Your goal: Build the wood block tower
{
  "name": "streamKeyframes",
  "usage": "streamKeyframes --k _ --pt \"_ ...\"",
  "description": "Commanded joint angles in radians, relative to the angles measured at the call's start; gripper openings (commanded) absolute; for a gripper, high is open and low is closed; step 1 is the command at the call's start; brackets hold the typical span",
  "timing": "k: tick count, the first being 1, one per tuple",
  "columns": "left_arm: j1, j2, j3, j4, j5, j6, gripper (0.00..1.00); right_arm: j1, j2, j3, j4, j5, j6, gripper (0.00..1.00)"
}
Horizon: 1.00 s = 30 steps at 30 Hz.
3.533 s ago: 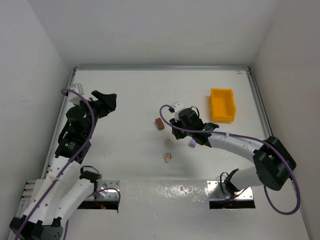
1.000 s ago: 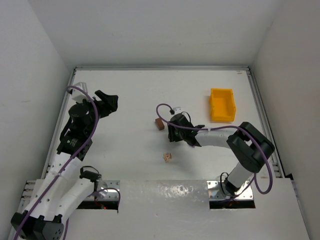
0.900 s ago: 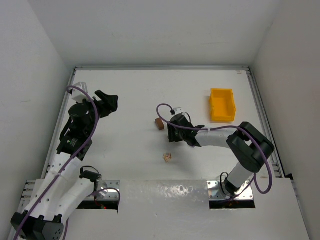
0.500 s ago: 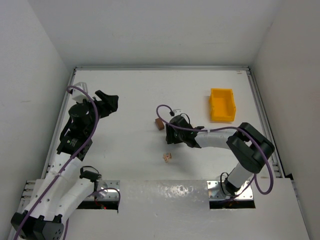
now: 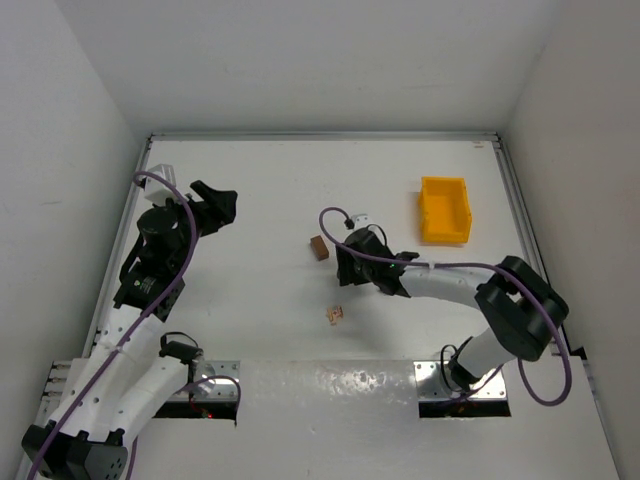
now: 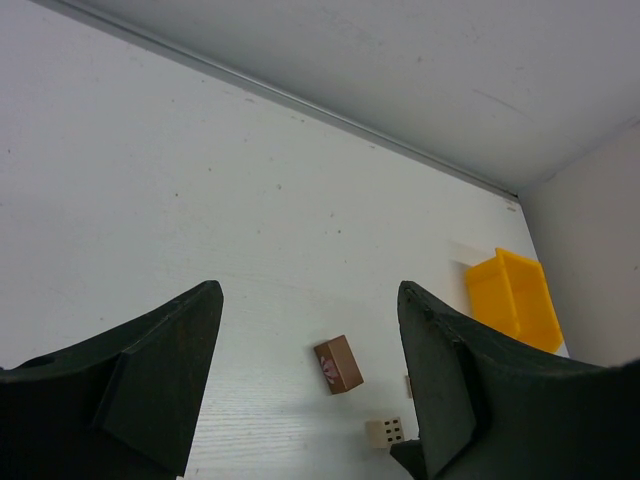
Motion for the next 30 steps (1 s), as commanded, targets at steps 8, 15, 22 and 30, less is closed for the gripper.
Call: streamKeyframes --k 8,15,22,30 --pt "0.009 -0.023 0.02 0.037 -0.008 0.011 0.68 -0.027 -0.258 -0.062 -0.199 0.167 -0.057 0.1" --pt "0.009 -0.019 0.02 0.04 0.0 0.011 0.68 -0.058 -0.342 -0.109 -0.324 0.188 -0.01 0.56" --pt "0.008 -0.017 0.018 0.041 0.001 0.011 0.68 -0.073 -0.322 -0.145 -0.282 0.124 0.056 0.61" --pt "0.008 -0.016 0.015 0.048 0.006 0.008 0.68 -0.095 -0.267 -0.122 -0.243 0.089 0.061 0.59"
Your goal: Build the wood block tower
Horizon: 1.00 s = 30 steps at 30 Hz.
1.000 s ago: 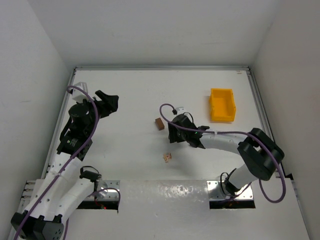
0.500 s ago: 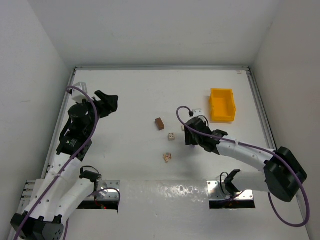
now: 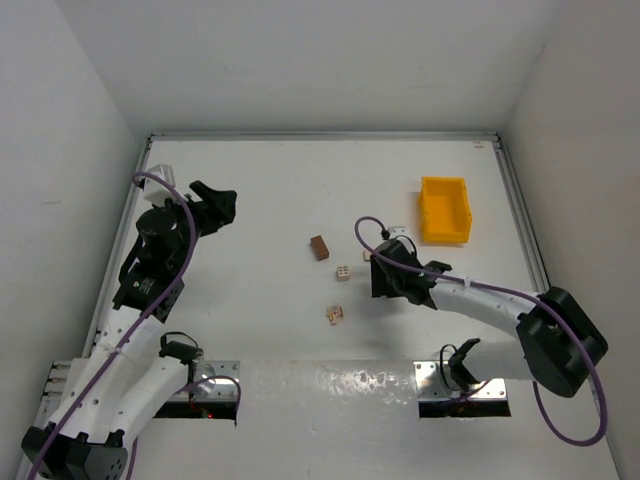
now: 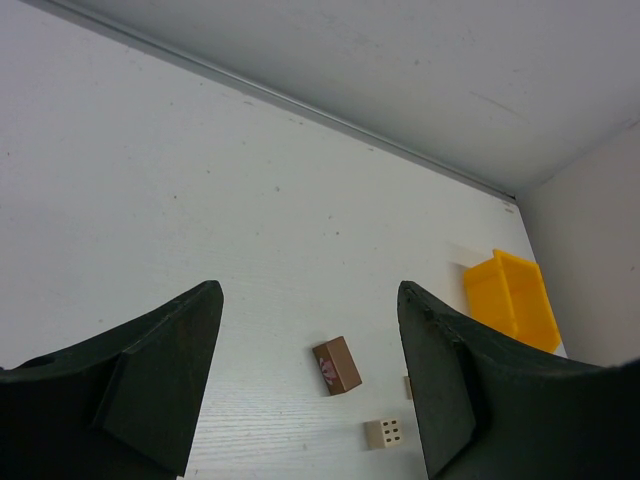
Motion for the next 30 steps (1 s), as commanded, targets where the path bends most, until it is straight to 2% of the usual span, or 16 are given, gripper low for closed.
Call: streamKeyframes --k 1,9,30 --pt "0.008 -0.008 0.015 0.047 0.006 0.009 0.68 -0.015 0.025 0.022 0.049 -0.023 0.017 0.58" --pt "0.008 -0.002 0.013 0.047 0.009 0.007 0.68 -0.028 0.056 0.02 0.082 -0.007 -0.006 0.48" --pt "0.008 -0.004 0.01 0.052 0.017 0.006 0.68 -0.029 0.071 0.057 0.089 0.073 -0.071 0.35"
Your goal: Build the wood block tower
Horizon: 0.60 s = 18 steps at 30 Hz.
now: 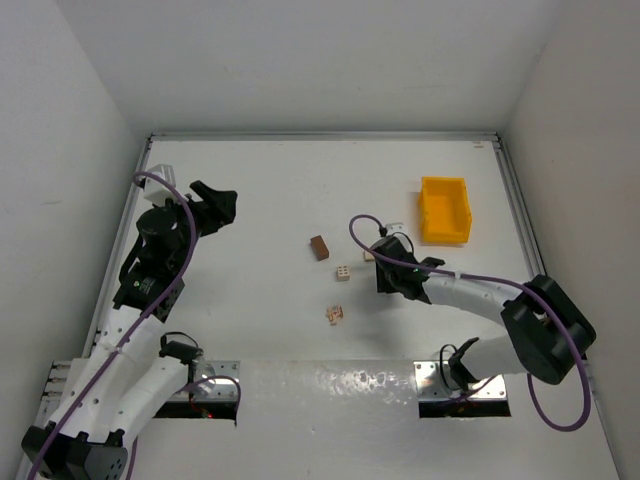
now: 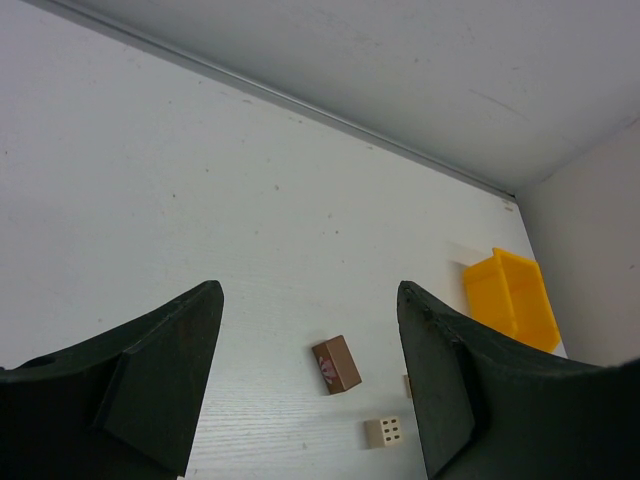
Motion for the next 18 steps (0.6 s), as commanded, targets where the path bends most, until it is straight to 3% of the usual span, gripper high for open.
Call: streamKeyframes --k 1,7,18 --pt "0.009 -0.006 0.012 0.051 0.013 0.004 0.68 -0.005 -0.021 0.044 0.03 0.03 -0.018 0.35" --pt "0.008 -0.008 0.009 0.053 0.017 0.004 0.67 -0.002 -0.033 0.059 0.042 0.007 -0.034 0.34" --pt "0.008 -0.008 0.007 0.056 0.022 0.004 0.67 0.038 0.054 0.251 0.047 -0.094 -0.107 0.34"
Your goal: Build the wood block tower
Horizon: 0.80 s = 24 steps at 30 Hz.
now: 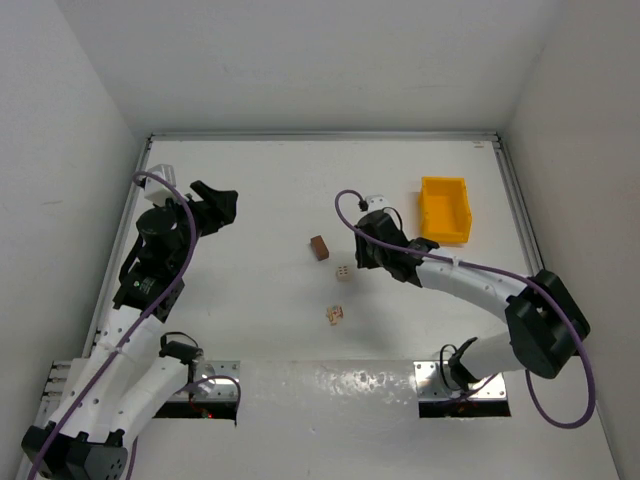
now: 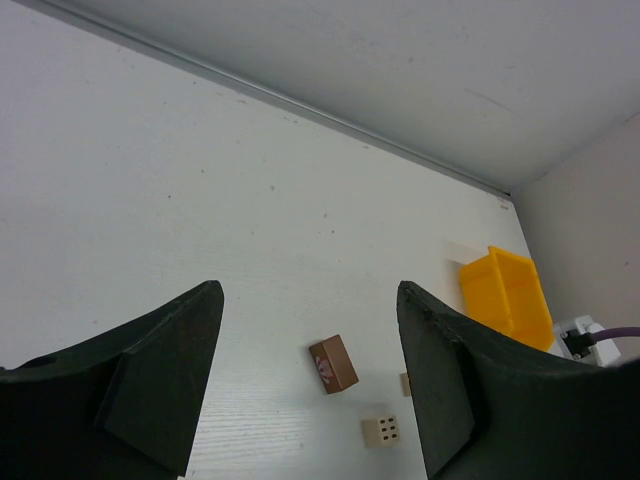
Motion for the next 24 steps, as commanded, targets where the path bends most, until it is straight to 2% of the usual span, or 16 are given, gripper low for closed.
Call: streamKeyframes --k 1,12,24 --pt "0.008 -0.006 0.007 0.055 0.01 0.005 0.67 0.02 0.037 0.065 0.025 -0.039 -0.025 0.34" --pt "0.008 -0.011 0.006 0.053 0.015 0.0 0.67 0.102 0.128 0.123 0.055 -0.088 -0.002 0.34" --pt "0.008 -0.012 0.006 0.053 0.012 0.0 0.67 0.115 0.168 0.133 0.043 -0.071 -0.005 0.34"
